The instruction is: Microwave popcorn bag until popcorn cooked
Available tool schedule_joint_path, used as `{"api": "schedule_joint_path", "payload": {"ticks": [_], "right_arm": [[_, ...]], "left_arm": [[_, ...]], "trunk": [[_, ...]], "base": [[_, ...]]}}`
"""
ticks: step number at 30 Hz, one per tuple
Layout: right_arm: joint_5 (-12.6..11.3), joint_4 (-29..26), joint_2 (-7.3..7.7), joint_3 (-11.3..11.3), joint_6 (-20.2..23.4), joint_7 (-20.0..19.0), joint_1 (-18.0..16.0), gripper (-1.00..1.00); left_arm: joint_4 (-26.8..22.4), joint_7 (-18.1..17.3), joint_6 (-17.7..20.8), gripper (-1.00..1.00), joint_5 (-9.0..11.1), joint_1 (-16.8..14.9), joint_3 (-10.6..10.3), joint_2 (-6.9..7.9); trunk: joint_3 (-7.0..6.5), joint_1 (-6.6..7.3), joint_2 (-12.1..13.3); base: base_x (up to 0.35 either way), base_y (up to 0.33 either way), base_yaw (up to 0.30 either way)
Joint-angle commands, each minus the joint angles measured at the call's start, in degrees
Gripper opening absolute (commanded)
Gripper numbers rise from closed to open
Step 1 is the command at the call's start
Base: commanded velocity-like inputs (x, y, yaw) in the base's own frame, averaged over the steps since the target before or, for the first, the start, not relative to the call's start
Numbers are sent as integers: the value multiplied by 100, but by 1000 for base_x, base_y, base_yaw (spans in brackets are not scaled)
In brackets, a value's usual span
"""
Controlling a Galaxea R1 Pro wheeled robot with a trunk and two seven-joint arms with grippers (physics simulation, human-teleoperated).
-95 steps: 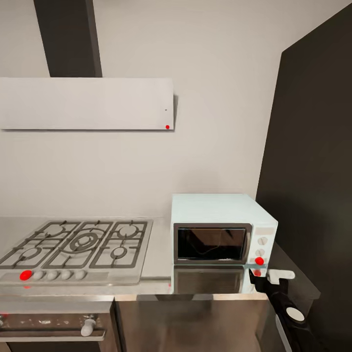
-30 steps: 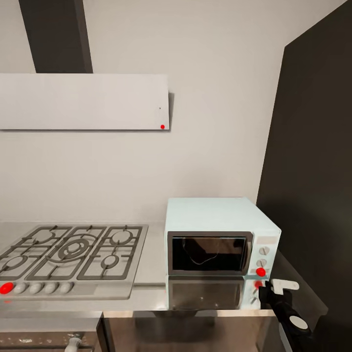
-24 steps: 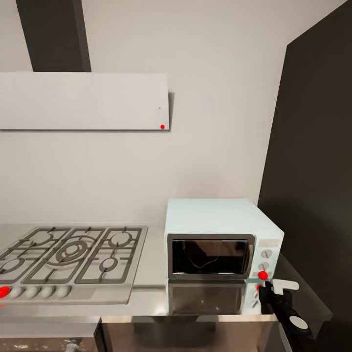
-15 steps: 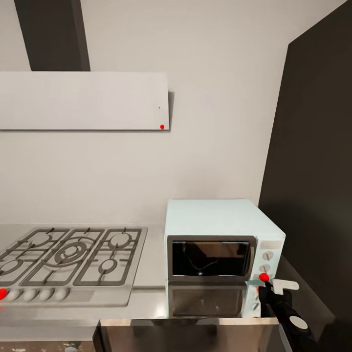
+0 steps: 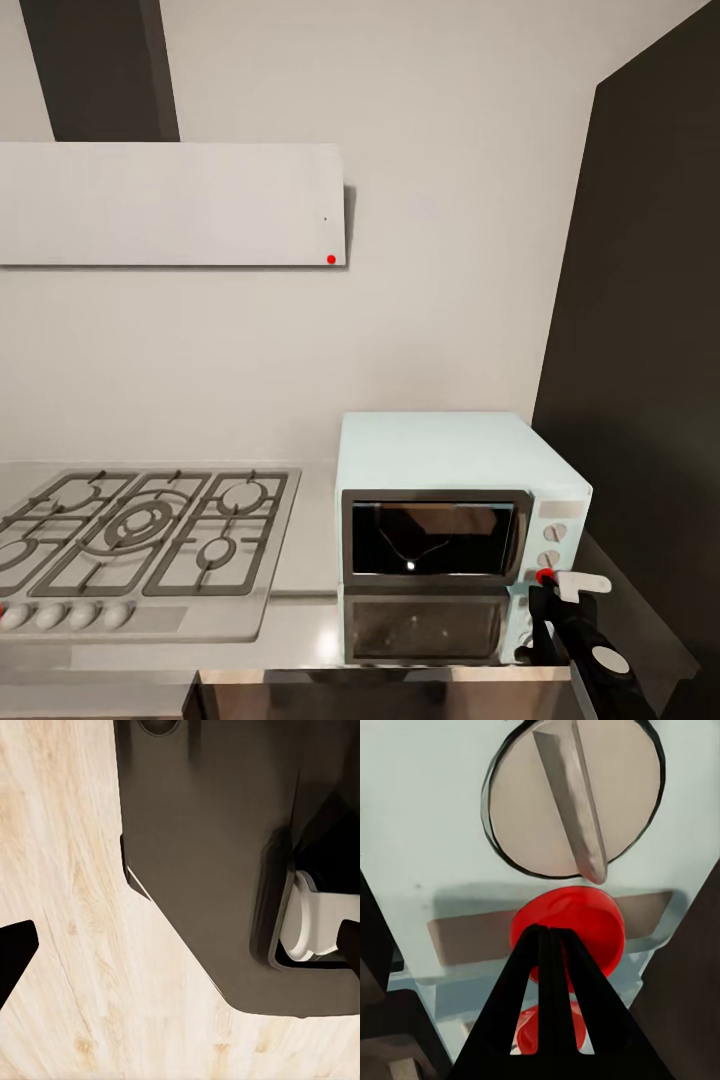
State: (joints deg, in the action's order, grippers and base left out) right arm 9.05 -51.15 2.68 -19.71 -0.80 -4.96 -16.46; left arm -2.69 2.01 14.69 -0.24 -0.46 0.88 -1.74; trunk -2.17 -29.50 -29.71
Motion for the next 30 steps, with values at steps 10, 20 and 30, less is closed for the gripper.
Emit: {"api": "schedule_joint_path", "payload": {"ticks": [10, 20, 30], "right_arm": [[60, 0, -4, -24, -8, -40, -2, -100], [61, 0, -4, -24, -8, -40, 1, -100], [57, 0, -4, -24, -8, -40, -1, -100]], "left_arm": [[-12, 19, 34, 100, -2, 2, 12, -2], [-12, 19, 34, 100, -2, 2, 9, -2], [-12, 19, 34, 100, -2, 2, 9, 7]], "trunk": [[2, -2, -3], [2, -2, -3], [2, -2, -3]], "base": [[49, 0, 0], [14, 0, 0], [-178, 0, 0]]}}
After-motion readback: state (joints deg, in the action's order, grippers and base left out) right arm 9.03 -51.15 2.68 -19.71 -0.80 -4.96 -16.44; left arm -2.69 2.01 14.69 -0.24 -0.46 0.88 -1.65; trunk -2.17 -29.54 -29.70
